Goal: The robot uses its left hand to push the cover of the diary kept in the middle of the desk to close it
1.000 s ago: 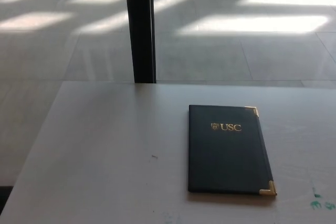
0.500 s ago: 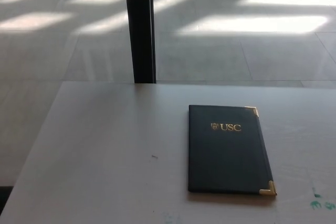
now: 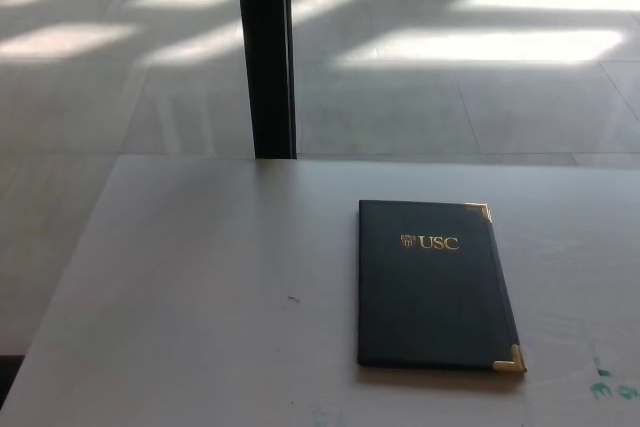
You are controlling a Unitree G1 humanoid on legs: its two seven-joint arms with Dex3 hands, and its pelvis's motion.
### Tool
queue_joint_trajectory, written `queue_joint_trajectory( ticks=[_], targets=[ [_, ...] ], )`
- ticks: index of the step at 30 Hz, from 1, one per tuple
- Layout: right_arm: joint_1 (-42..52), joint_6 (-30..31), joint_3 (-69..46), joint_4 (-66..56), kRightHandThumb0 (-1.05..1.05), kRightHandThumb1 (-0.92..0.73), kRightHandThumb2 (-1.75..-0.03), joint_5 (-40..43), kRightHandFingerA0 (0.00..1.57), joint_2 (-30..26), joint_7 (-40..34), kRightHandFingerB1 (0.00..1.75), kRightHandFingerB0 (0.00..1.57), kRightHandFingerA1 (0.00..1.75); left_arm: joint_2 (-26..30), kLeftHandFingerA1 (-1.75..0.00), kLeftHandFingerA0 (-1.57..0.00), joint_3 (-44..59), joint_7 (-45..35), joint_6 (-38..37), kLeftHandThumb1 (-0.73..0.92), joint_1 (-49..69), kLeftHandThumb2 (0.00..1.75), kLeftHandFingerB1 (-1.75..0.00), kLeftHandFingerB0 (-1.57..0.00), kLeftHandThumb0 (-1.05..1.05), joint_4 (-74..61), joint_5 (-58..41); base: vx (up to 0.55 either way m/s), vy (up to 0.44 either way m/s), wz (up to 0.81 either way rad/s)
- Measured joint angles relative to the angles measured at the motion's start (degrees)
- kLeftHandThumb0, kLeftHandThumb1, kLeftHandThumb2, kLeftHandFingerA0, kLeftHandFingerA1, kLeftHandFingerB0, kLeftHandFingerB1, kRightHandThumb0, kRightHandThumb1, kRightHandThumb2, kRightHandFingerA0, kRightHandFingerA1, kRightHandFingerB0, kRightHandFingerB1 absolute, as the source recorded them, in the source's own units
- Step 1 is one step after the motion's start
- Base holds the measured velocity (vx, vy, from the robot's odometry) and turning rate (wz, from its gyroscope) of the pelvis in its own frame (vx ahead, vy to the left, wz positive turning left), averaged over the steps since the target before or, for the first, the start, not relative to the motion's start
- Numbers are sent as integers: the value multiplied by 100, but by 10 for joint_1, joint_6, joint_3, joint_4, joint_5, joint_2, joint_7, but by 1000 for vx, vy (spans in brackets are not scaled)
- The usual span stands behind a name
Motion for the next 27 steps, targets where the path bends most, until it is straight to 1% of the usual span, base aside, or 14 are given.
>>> queue_joint_trajectory(
  ticks=[2, 3, 4, 5, 6, 7, 11, 12, 15, 18, 19, 25, 26, 27],
  targets=[
    [-4, -1, -8, 34, -105, -71, -124, -1, 78, -4, -9, 66, 47, 94, -1, -174, -87, 4, 0, 0, 92, 0, 71, -147, -62, -81, 0, -1, 0, 0, 0],
    [-4, -3, -11, 48, -104, -92, -67, -2, 66, -7, -12, 61, 43, 97, -1, -146, -116, 6, 0, 0, 77, 0, 116, -122, -78, -82, 0, -1, 0, 0, 0],
    [-4, -4, -12, 57, -104, -92, -67, -3, 66, -9, -14, 61, 43, 97, -1, -146, -116, 7, 0, 0, 77, 0, 116, -122, -78, -82, 0, -2, 0, 0, 0],
    [-3, -8, -14, 75, -105, -91, -68, -5, 65, -13, -16, 63, 45, 97, -1, -174, -86, 7, 1, 0, 92, -1, 73, -152, -64, -80, 0, -2, 0, 0, 0],
    [-1, -11, -14, 86, -105, -69, -113, -6, 65, -15, -18, 64, 44, 89, -1, -174, -87, 7, 0, 0, 92, -1, 73, -150, -66, -80, 0, -1, 0, 0, 0],
    [1, -12, -14, 92, -105, -91, -68, -7, 71, -16, -20, 62, 47, 93, -1, -175, -87, 6, 1, 0, 92, -1, 73, -147, -66, -80, 0, -1, 0, 0, 0],
    [2, -19, -14, 111, -104, -91, -67, -11, 74, -19, -24, 59, 49, 87, -1, -175, -92, 5, 0, 0, 92, -1, 70, -144, -64, -80, -3, -1, 0, 0, 0],
    [2, -22, -14, 117, -105, -89, -68, -11, 78, -20, -23, 62, 50, 89, -1, -147, -107, 6, 0, 0, 76, -1, 110, -120, -69, -89, -3, -1, 0, 0, 0],
    [-1, -28, -12, 126, -105, -90, -66, -12, 78, -21, -23, 65, 54, 88, -1, -143, -105, 9, 0, 0, 75, -1, 110, -114, -63, -85, -3, -1, 0, 0, 0],
    [-2, -32, -11, 126, -105, -89, -68, -12, 77, -21, -23, 63, 53, 89, -1, -172, -83, 9, 0, 0, 89, -1, 75, -133, -55, -82, -3, -1, 0, 0, 0],
    [-3, -32, -11, 126, -104, -90, -68, -12, 76, -21, -23, 60, 50, 88, -1, -139, -103, 8, 0, 0, 75, -1, 112, -113, -63, -83, -3, -1, 0, 0, 0],
    [-3, -37, -3, 126, -104, -92, -67, -14, 81, -22, -22, 61, 55, 85, -1, -144, -105, 11, 0, 0, 75, -2, 111, -118, -67, -86, -2, -2, 0, 0, 0],
    [-3, -38, -2, 126, -104, -91, -69, -15, 78, -22, -22, 60, 53, 84, -1, -174, -89, 11, 0, 0, 92, -2, 74, -152, -68, -81, -1, -1, 0, 0, 0],
    [-3, -38, -2, 126, -104, -91, -69, -15, 78, -22, -22, 60, 53, 84, -1, -174, -89, 10, 0, 0, 92, -3, 74, -152, -68, -81, 0, -1, 0, 0, 0]
  ],
)
